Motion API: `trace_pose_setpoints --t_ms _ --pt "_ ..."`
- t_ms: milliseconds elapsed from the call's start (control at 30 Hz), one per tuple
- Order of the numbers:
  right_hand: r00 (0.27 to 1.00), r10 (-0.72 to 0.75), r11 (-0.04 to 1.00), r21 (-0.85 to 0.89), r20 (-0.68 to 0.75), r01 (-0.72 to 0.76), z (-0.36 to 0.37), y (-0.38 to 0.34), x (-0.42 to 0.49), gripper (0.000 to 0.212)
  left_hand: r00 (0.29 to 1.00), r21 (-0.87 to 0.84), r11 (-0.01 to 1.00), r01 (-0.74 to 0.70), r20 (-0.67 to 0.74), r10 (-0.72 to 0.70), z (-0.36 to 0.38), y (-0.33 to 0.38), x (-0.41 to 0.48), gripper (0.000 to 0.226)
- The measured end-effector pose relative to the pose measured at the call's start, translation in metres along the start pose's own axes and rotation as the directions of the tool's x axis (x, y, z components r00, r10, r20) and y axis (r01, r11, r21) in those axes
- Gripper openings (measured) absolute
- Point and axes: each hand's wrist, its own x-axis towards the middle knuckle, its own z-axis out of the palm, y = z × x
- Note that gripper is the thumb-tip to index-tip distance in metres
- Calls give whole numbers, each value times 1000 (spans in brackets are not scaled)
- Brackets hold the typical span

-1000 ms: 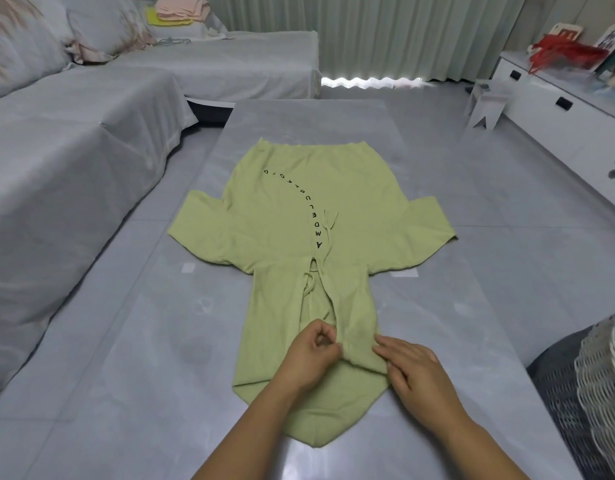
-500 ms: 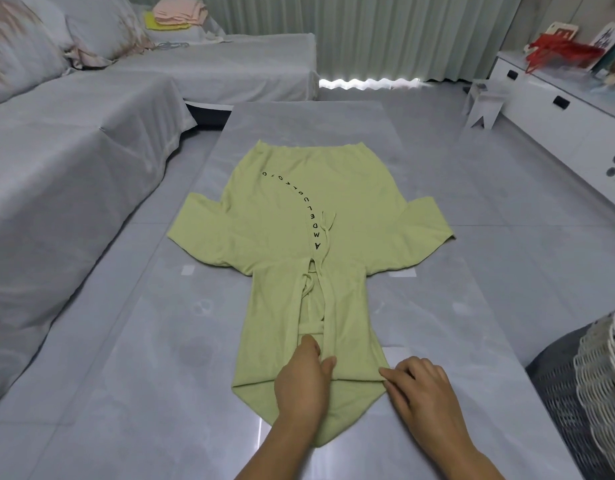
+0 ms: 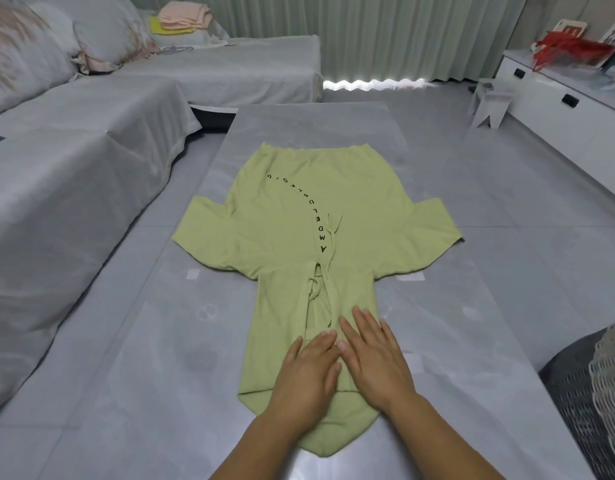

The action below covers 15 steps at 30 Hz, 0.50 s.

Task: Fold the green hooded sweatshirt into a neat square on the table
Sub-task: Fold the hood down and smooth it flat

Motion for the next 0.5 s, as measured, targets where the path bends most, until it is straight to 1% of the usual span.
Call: trace_pose_setpoints --t_ms 33,67,100,133,200,233,267,300,367,433,467,500 --pt "998 25 998 -65 49 -22 0 0 -3 77 998 -91 995 44 -48 -49 -9 -5 5 46" --pt "994 60 994 -95 88 -51 0 -1 -5 66 988 -111 990 89 -117 -102 -18 -11 10 50" --pt "991 80 992 -111 104 -68 1 -1 -4 61 980 -61 991 121 -150 -129 -25 -20 13 55" --pt "989 87 990 -119 118 -73 0 -2 -4 59 981 31 991 134 -146 -128 -27 -30 13 63" --pt "990 87 989 -133 114 -71 -5 -6 -1 61 986 184 969 164 -52 -157 -24 -45 9 77" --pt "993 81 988 -139 89 -68 -7 -8 0 62 978 227 957 180 60 -199 -20 -50 5 77" --pt "996 65 989 -137 64 -56 -8 -10 3 63 965 252 949 188 131 -226 -15 -52 2 71" --pt "997 51 991 -128 56 -43 -8 -11 6 62 951 274 940 205 170 -257 -12 -53 0 65" --pt "996 51 991 -124 69 -42 -4 -13 9 61 948 282 938 203 183 -260 -11 -52 -1 60" --pt "992 64 990 -135 105 -50 2 -14 8 61 947 292 934 208 181 -267 -14 -51 0 64" --pt "992 65 990 -131 112 -50 5 -14 7 60 945 290 932 217 176 -274 -18 -48 0 70" --pt "992 58 991 -127 109 -44 7 -13 7 60 953 260 941 214 155 -260 -21 -45 0 82"
